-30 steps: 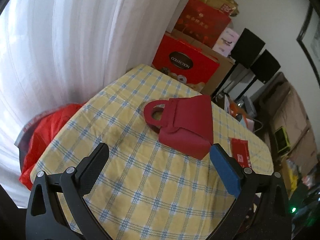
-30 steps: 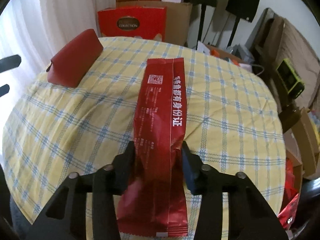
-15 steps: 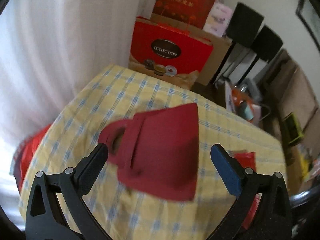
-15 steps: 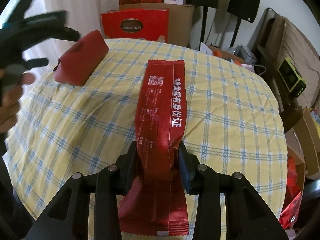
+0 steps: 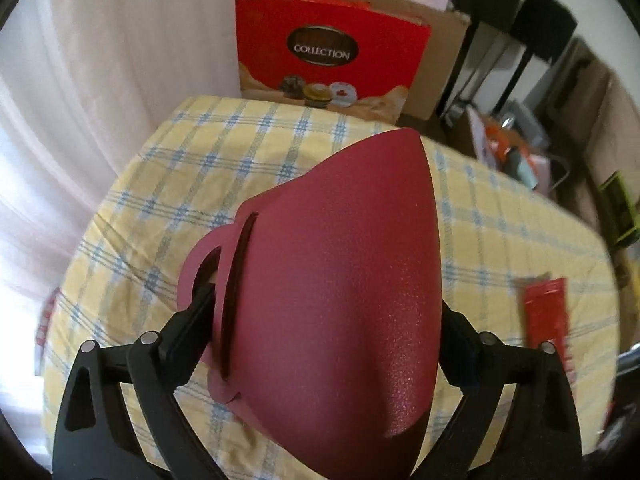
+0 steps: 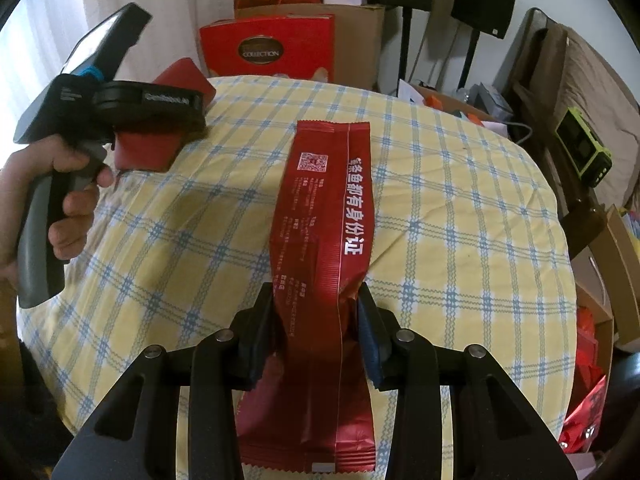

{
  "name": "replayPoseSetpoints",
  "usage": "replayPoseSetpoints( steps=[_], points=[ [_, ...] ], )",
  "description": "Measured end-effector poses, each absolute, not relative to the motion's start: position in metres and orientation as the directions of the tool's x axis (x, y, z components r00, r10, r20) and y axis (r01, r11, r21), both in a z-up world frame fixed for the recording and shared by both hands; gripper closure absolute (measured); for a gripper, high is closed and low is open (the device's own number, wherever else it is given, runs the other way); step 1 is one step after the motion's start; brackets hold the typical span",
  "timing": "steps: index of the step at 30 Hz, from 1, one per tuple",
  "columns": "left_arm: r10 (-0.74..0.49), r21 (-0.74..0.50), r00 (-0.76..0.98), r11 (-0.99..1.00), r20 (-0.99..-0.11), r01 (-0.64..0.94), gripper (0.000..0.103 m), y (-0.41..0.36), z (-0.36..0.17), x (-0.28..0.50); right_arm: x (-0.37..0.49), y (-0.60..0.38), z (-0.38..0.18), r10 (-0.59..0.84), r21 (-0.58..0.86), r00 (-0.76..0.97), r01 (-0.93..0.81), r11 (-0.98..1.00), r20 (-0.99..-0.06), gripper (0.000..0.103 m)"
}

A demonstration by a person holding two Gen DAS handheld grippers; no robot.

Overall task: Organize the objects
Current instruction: 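Lift the red printed packet with the right gripper while the left gripper grasps the red handbag, then carry the red handbag and red printed packet with both grippers over the cardboard box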

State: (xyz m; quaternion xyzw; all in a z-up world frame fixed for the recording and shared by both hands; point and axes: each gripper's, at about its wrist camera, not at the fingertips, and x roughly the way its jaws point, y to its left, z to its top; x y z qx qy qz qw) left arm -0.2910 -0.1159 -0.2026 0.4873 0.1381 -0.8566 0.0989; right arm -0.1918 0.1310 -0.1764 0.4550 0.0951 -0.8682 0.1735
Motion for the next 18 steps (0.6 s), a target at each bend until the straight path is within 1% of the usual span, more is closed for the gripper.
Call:
replayPoseSetpoints(
  steps=[4,10,18],
  points=[
    [-0.042,-0.136,-0.533,-0.947,-0.845,0.29,0.011,-0.112,-0.194,-0.285,-0.19,0.132,-0.174,-0.215,-0.007,-0.529,0.387,-0.922,-0.821,0.065],
    [-0.037,-0.145,-0.606,-0.957,-0.795,0.249,0.012,-0.101,-0.166,-0.265,-0.184,0.138,-0.161,-0.203,-0.019,-0.54,0.376,-0.926,-0.817,0.065],
    [-0.035,-0.139,-0.67,-0.969,-0.742,0.204,0.012,-0.083,-0.124,-0.235,-0.171,0.149,-0.127,-0.221,-0.008,-0.59,0.36,-0.933,-0.777,0.065]
  ],
)
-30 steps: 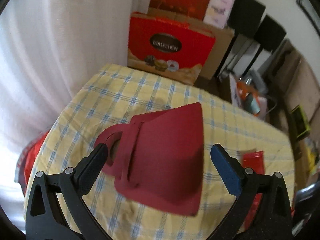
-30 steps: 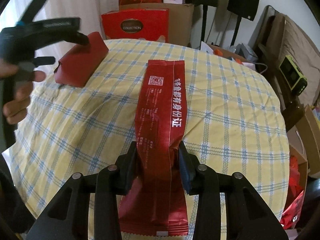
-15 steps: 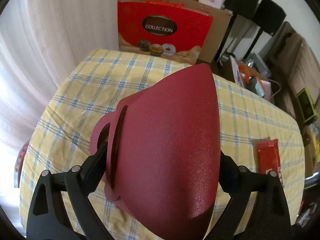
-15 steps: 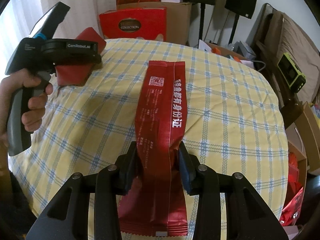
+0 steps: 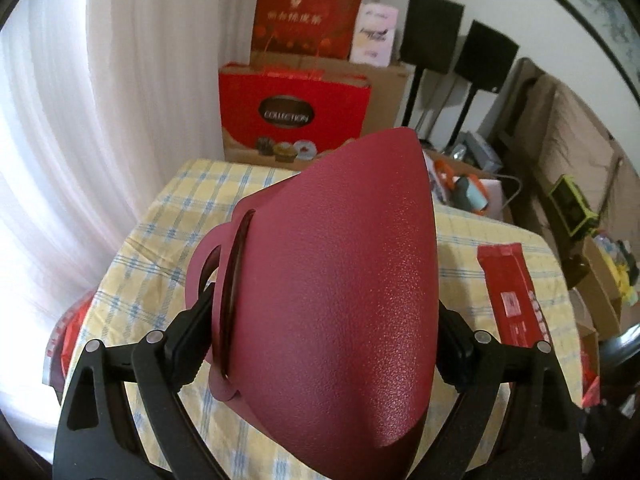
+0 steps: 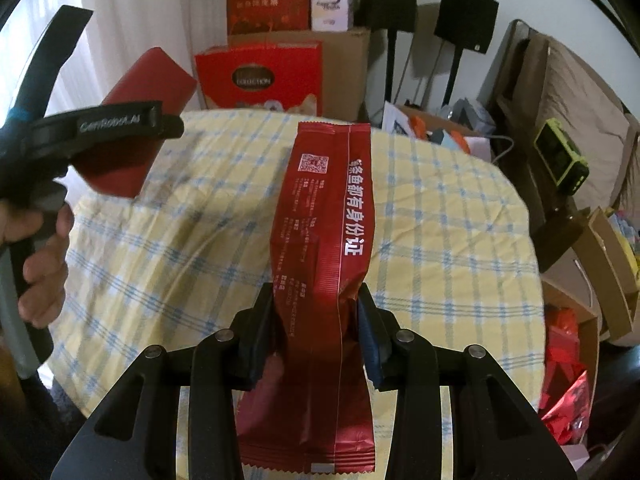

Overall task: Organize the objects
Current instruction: 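Carry the red handbag and red printed packet with both grippers over the cardboard box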

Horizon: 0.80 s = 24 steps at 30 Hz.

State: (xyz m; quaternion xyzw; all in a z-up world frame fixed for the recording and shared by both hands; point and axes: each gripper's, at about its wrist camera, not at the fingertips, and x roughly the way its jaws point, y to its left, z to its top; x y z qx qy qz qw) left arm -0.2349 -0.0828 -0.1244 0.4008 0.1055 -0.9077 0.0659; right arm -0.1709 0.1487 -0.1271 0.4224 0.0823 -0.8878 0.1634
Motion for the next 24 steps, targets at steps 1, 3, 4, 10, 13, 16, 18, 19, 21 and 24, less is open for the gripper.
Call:
replayPoseSetpoints(
  steps=[1,3,4,10,13,16,18,19,21,24],
  points=[
    [-0.035,-0.139,-0.675,-0.97,-0.737,0.202,0.012,-0.081,-0.12,-0.231,-0.169,0.15,-0.124,-0.224,-0.005,-0.593,0.359,-0.933,-0.773,0.065],
    [-0.035,-0.131,-0.683,-0.973,-0.73,0.19,0.012,-0.075,-0.111,-0.223,-0.164,0.155,-0.115,-0.226,-0.004,-0.606,0.354,-0.935,-0.763,0.065],
    [-0.037,-0.125,-0.686,-0.975,-0.726,0.185,0.012,-0.073,-0.107,-0.22,-0.161,0.158,-0.111,-0.226,-0.004,-0.612,0.351,-0.936,-0.758,0.065],
    [-0.049,-0.103,-0.716,-0.981,-0.696,0.167,0.012,-0.056,-0.083,-0.192,-0.141,0.187,-0.082,-0.239,0.016,-0.653,0.328,-0.945,-0.718,0.065],
    [-0.025,-0.11,-0.733,-0.984,-0.68,0.137,0.012,-0.043,-0.069,-0.178,-0.128,0.206,-0.071,-0.25,0.032,-0.667,0.32,-0.947,-0.702,0.065],
    [0.006,-0.111,-0.752,-0.99,-0.659,0.089,0.012,-0.023,-0.052,-0.167,-0.115,0.232,-0.063,-0.252,0.05,-0.687,0.299,-0.953,-0.681,0.065],
    [0.045,-0.125,-0.761,-0.991,-0.647,0.048,0.012,-0.007,-0.042,-0.162,-0.108,0.256,-0.061,-0.247,0.066,-0.697,0.276,-0.959,-0.674,0.065],
    [0.064,-0.133,-0.763,-0.991,-0.644,0.029,0.012,0.001,-0.038,-0.161,-0.105,0.267,-0.061,-0.237,0.067,-0.701,0.261,-0.963,-0.673,0.065],
    [0.105,-0.142,-0.766,-0.99,-0.634,-0.018,0.012,0.022,-0.03,-0.159,-0.1,0.293,-0.061,-0.198,0.055,-0.711,0.219,-0.974,-0.675,0.065],
    [0.19,-0.167,-0.754,-0.98,-0.628,-0.107,0.012,0.059,-0.024,-0.156,-0.093,0.343,-0.063,-0.14,0.047,-0.723,0.147,-0.988,-0.677,0.065]
  ],
)
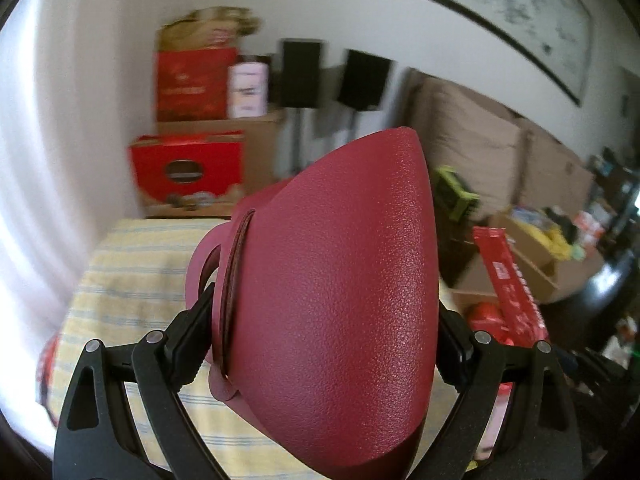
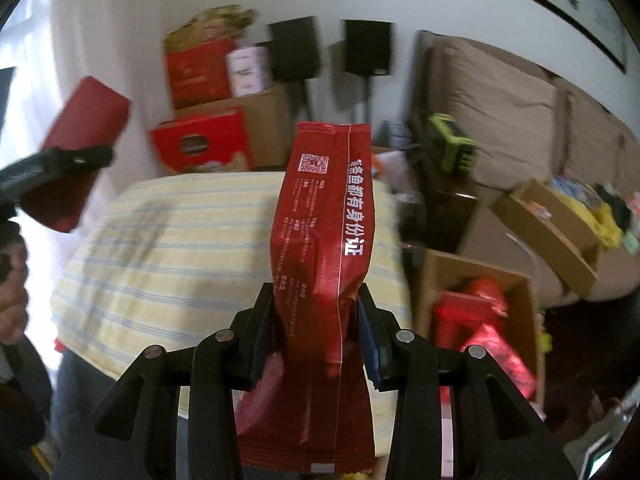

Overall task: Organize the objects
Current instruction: 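Carry the red handbag and red printed packet with both grippers over the cardboard box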

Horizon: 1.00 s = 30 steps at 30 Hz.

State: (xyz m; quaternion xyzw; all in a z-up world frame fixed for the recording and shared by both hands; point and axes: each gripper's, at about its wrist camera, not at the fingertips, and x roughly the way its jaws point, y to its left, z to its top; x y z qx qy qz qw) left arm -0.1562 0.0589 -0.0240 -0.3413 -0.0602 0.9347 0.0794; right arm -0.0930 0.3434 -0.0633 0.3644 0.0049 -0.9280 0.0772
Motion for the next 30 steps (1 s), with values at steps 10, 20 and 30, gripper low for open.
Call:
replayPoseSetpoints(
  steps=[10,20,30],
  points=[
    [0.373,-0.201,-0.626,-0.922,-0.685,-0.33,0.012,0.21,-0.056,-0.171,-0.09,0.506,-0.093,-0.001,0.063,-0.725,-0.058,-0.996,-0.689,0.065],
    [0.43,-0.254,-0.422,-0.875,-0.798,-0.412,0.012,0.362,-0.13,-0.225,-0.141,0.582,-0.178,0.024,0.061,-0.674,-0.102,-0.993,-0.738,0.065],
    [0.258,-0.062,-0.426,-0.904,-0.867,-0.423,0.012,0.441,-0.198,-0.272,-0.15,0.568,-0.217,-0.005,0.041,-0.58,-0.05,-0.998,-0.814,0.064]
  ],
)
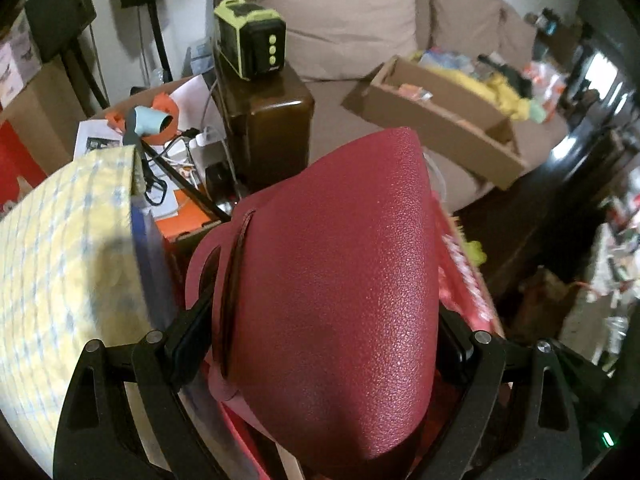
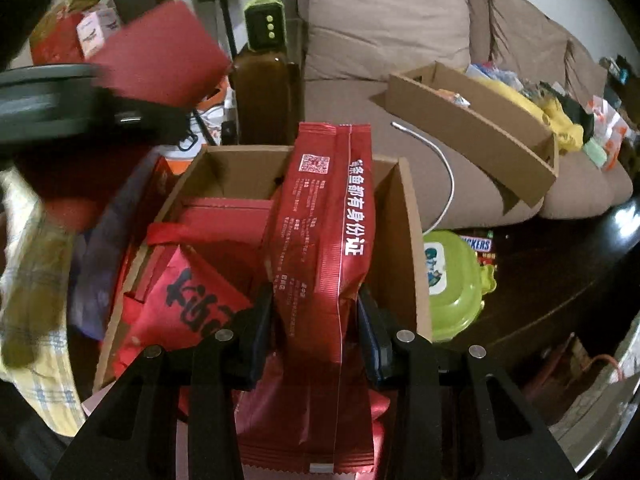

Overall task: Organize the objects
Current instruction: 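Carry the red handbag and red printed packet with both grippers over the cardboard box, then lower both items into the cardboard box and open both grippers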

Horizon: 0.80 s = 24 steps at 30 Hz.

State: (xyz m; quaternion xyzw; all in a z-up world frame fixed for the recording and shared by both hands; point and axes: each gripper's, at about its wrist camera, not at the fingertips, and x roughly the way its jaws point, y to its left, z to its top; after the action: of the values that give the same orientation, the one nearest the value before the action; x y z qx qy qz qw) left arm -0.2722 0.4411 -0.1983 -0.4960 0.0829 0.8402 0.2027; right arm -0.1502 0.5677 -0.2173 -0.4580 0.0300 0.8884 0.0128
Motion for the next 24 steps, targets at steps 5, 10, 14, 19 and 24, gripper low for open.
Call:
replayPoseSetpoints(
  steps=[5,10,14,19,24],
  points=[
    [0.194,-0.02,-0.391,-0.913,-0.9,-0.407,0.011,0.463,-0.226,-0.299,-0.148,0.58,-0.22,0.006,0.047,-0.547,-0.083,-0.995,-0.837,0.059],
    [0.159,-0.029,-0.295,-0.914,-0.942,-0.404,0.011,0.478,-0.257,-0.317,-0.142,0.588,-0.22,-0.002,0.091,-0.54,-0.139,-0.986,-0.842,0.049],
    [0.113,0.003,-0.281,-0.924,-0.953,-0.382,0.009,0.479,-0.277,-0.326,-0.14,0.589,-0.216,0.005,0.091,-0.533,-0.154,-0.984,-0.846,0.048],
    [0.108,0.011,-0.301,-0.93,-0.947,-0.367,0.006,0.48,-0.278,-0.331,-0.135,0.582,-0.208,0.028,0.063,-0.527,-0.154,-0.986,-0.85,0.047],
    [0.108,-0.003,-0.234,-0.912,-0.966,-0.411,0.005,0.483,-0.273,-0.318,-0.125,0.576,-0.191,0.029,0.069,-0.556,-0.155,-0.985,-0.831,0.046]
  ],
)
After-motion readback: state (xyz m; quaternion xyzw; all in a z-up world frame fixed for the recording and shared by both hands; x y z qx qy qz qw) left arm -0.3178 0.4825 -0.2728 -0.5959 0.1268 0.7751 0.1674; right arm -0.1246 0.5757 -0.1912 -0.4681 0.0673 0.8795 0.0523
